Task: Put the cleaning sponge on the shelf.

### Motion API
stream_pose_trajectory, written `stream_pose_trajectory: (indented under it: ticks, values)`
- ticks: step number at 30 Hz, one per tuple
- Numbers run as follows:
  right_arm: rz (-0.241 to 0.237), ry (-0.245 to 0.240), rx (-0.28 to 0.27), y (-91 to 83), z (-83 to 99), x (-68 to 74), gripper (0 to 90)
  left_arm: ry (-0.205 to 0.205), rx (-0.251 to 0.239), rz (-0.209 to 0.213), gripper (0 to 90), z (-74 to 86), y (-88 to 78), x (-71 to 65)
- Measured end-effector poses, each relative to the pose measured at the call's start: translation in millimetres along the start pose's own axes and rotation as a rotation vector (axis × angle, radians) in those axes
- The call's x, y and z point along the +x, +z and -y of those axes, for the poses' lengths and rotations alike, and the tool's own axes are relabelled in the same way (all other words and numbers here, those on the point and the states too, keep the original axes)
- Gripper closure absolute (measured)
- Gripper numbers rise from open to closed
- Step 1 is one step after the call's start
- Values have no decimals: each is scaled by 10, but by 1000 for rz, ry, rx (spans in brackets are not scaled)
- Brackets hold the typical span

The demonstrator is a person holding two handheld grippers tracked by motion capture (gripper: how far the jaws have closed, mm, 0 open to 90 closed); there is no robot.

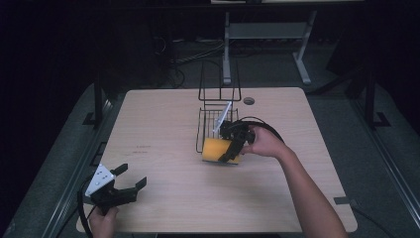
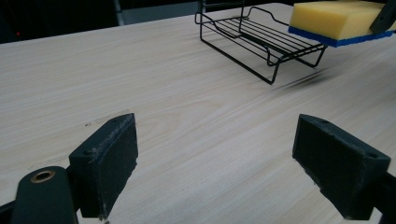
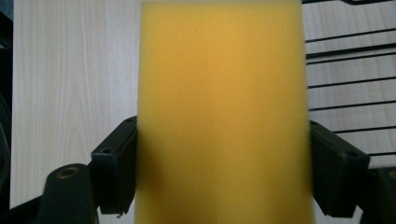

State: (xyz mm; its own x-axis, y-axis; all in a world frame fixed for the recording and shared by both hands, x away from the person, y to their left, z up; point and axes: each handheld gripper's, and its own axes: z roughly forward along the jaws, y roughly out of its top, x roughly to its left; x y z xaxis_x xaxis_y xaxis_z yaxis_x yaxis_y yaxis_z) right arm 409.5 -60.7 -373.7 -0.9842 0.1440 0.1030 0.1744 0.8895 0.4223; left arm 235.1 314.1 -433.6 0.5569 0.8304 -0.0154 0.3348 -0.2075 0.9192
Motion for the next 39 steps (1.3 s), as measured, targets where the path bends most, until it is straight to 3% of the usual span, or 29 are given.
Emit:
stream_pose_trajectory:
  ticks: [13, 27, 39]
  values:
    - [-26, 6, 1, 97, -2, -83, 221, -4, 0, -3, 134, 6, -6, 2]
    - [-34, 56, 6, 165, -12, -266, 221, -7, -2, -6, 135, 13, -26, 17]
    - [-39, 71, 7, 121, -54, -394, 221, -6, -2, -3, 134, 15, -23, 16]
